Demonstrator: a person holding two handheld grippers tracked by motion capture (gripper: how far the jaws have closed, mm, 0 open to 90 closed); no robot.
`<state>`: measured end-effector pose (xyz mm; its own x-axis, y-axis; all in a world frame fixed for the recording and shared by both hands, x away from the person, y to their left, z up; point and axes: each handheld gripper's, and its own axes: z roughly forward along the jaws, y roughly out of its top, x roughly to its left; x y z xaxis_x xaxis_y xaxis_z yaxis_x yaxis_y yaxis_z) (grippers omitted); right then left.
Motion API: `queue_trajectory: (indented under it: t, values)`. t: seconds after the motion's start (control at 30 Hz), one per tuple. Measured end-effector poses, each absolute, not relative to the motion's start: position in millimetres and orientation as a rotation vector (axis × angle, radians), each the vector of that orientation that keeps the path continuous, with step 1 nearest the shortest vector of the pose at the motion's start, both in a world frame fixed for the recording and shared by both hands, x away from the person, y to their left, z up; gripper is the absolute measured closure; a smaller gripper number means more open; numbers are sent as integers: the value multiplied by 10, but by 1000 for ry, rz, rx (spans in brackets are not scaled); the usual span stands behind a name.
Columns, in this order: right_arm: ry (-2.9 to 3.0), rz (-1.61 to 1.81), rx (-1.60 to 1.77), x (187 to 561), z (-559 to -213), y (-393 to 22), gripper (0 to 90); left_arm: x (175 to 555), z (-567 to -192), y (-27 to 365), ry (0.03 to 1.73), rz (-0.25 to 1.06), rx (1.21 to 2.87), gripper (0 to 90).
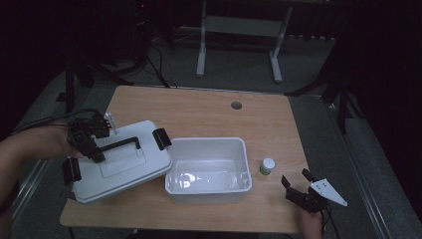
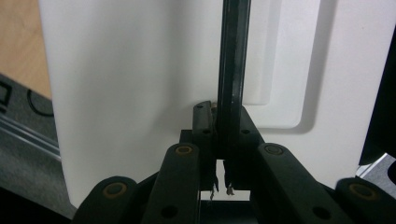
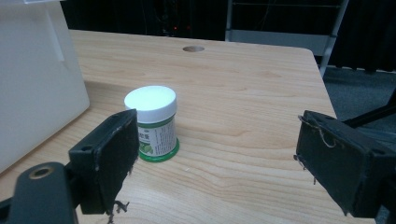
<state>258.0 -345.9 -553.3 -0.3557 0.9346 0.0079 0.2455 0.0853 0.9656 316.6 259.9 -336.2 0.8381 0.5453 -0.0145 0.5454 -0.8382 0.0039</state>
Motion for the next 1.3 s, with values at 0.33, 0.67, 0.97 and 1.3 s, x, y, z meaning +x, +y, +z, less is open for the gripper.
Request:
queue_trajectory:
  t: [0.33, 0.67, 0.97, 1.3]
  values:
    - [1698, 1298, 1176, 2581, -5532, -3452, 129, 3155, -3529, 2905, 1002, -27, 2945, 834]
    - [1698, 1296, 1174, 2581, -5532, -3449, 129, 3302, -3947, 3013, 1072, -50, 2913, 834]
    - [1702, 1293, 1171, 2580, -5532, -3444, 129, 3447, -4260, 2994, 1070, -54, 2864, 834]
    - [1707, 1290, 1167, 2581, -5532, -3441, 129, 3571, -4529, 2925, 1071, -64, 2840, 833]
